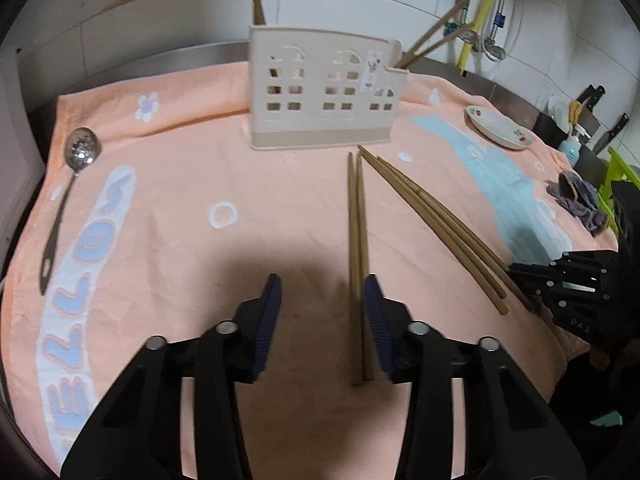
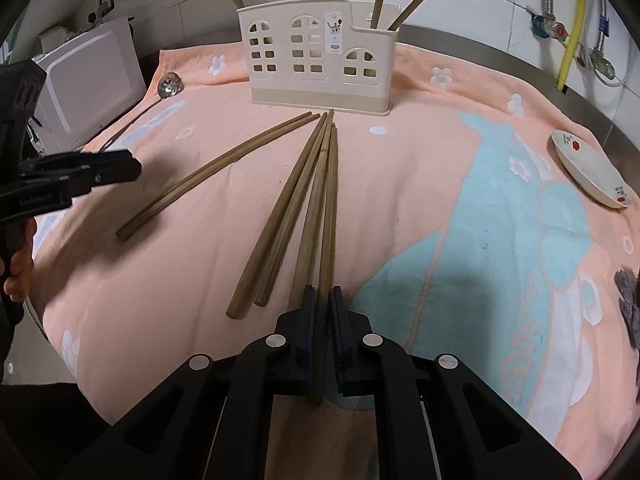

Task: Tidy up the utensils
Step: 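Close the left gripper on a chopstick while the right gripper grasps another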

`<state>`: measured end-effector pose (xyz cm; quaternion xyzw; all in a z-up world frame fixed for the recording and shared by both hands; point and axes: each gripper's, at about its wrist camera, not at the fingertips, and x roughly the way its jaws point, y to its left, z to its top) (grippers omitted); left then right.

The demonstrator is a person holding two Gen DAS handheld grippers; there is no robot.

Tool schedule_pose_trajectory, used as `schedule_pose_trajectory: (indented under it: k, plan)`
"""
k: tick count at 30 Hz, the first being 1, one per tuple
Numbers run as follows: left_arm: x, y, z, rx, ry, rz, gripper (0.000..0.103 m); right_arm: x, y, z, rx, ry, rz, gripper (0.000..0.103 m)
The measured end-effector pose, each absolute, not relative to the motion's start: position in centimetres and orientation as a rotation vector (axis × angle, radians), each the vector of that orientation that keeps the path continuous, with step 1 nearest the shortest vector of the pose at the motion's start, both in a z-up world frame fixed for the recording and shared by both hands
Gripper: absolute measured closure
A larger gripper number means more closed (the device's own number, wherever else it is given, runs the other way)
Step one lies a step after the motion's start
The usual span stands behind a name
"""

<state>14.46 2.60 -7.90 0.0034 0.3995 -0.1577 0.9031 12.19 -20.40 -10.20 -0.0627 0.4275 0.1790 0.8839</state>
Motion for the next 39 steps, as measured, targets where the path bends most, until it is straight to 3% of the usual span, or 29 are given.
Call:
schedule_pose_trajectory:
  k: [8, 39]
  plan:
    - [15.9, 0.6, -9.7, 0.048, 0.879, -0.37, 0.085, 12.2, -20.6, -10.3, -0.111, 0.892, 0.373, 0.096]
    - [16.0, -0.8, -10.6, 0.108, 0.876, -0.335, 0.092, 11.9, -20.5, -10.5, -0.093, 0.87, 0.361, 0.096]
